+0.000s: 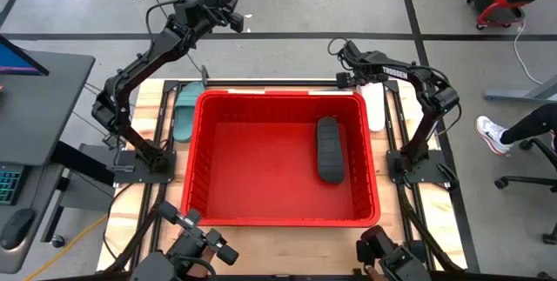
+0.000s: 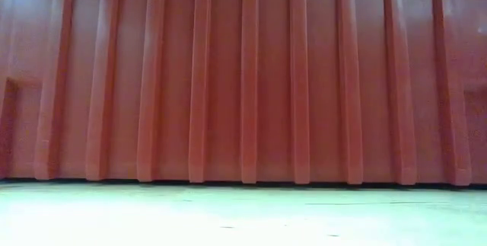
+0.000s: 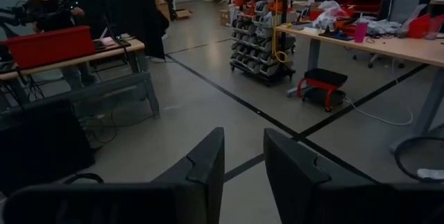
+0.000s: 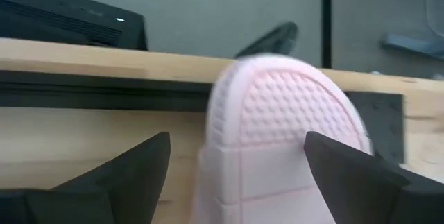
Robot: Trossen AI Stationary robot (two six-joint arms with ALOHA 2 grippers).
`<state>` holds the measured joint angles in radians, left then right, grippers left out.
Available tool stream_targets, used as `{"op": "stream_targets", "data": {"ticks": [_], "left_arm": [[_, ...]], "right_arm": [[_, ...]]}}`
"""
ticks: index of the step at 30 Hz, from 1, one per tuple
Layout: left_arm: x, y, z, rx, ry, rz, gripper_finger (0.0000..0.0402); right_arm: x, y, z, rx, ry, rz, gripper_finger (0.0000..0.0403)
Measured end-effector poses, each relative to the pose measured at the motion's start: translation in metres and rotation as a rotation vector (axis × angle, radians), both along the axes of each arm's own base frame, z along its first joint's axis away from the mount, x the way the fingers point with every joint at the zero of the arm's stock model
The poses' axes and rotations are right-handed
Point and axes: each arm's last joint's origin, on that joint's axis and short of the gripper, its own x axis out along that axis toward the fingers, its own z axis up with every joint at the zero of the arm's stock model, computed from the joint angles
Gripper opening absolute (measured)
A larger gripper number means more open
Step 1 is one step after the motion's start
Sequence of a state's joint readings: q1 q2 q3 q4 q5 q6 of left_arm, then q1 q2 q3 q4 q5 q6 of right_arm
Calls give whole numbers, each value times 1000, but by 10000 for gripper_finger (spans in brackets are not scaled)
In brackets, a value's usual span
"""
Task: Pick and place slides into bin
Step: Put the right pink slide into the red bin
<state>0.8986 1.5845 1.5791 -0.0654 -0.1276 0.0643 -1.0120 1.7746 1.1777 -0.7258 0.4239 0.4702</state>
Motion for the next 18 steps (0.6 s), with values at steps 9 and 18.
{"op": "stream_targets", "data": {"ticks": [9, 18], "left_arm": [[0, 0, 0, 1, -1, 1, 108], [5, -4, 1, 2, -3, -17, 108]], "right_arm": [[-14, 5, -11, 13, 47, -94, 338], [-16, 5, -9, -30, 56, -196, 290]]}}
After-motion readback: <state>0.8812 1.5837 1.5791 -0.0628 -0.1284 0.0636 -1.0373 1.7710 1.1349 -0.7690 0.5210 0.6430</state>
